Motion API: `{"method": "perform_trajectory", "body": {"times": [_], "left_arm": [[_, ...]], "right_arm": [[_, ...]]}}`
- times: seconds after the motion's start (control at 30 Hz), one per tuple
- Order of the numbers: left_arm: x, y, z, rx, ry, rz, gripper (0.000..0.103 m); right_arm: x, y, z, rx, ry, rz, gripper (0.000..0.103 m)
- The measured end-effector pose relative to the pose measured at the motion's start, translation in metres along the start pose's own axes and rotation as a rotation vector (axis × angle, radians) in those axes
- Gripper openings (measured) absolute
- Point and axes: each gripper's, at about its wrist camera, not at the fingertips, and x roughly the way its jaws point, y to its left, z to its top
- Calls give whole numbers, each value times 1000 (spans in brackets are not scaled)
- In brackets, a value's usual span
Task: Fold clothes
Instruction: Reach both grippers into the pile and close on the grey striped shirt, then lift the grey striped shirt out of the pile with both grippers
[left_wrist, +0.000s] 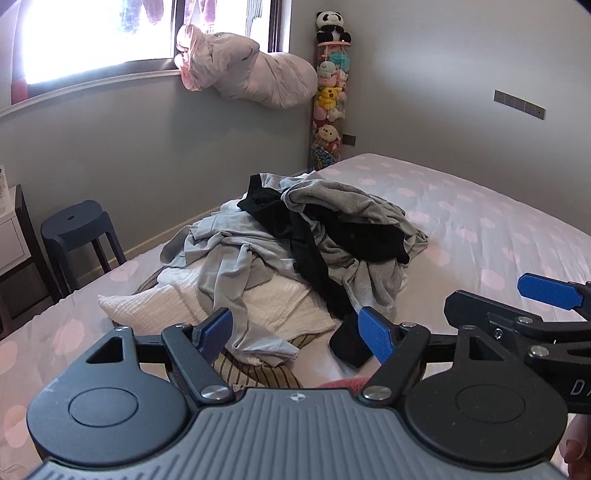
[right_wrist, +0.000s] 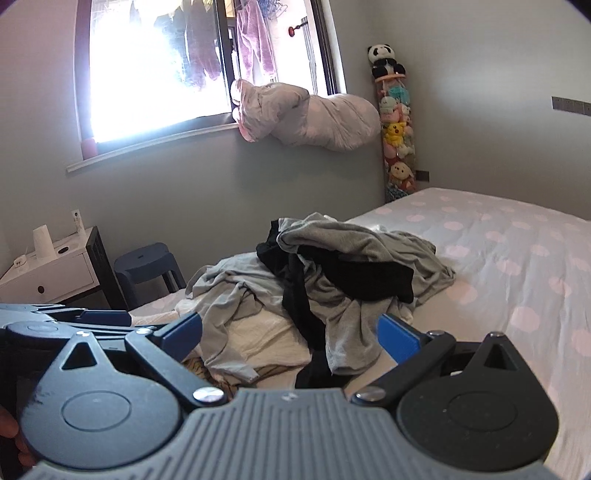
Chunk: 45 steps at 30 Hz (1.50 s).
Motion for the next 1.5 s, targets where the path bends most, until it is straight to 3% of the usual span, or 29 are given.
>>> {"method": "perform_trajectory", "body": {"times": [0.17, 0.37, 0.6, 0.67, 0.73, 0.77, 1.13, 1.2, 1.23, 1.3, 1.37, 1.4, 1.43, 1.5], "left_arm": [[28, 9, 13, -2, 41, -4, 74], [72, 14, 36, 29, 74, -34, 74], [136, 26, 65, 40, 102, -51, 74], [155, 31, 72, 41, 102, -48, 74], [176, 37, 80, 33, 103, -46, 74], [187, 40, 85, 25, 109, -42, 73], [298, 68, 125, -35, 206, -25, 61], [311, 69, 126, -57, 219, -44, 55], [316, 70, 127, -68, 220, -56, 52], [318, 69, 128, -77, 203, -74, 41], [319, 67, 130, -80, 193, -94, 21], [319, 66, 131, -84, 188, -104, 17], [318, 65, 133, -87, 186, -109, 9], [310, 62, 137, -84, 162, -117, 5]], "right_arm": [[33, -3, 12, -13, 13, 57, 102], [78, -8, 31, -92, 22, 48, 102], [142, -41, 54, -26, 65, 56, 100], [163, -44, 58, -36, 79, 62, 97], [186, -41, 61, -68, 92, 62, 81], [197, -39, 62, -82, 98, 63, 79], [310, -17, 79, -261, 127, 84, 79], [324, -19, 79, -258, 139, 88, 70], [331, -20, 80, -252, 149, 90, 57], [337, -24, 81, -232, 163, 91, 49], [336, -30, 83, -207, 167, 86, 29], [335, -33, 86, -193, 172, 84, 17], [331, -36, 88, -182, 171, 81, 15], [319, -42, 95, -172, 157, 62, 11]]}}
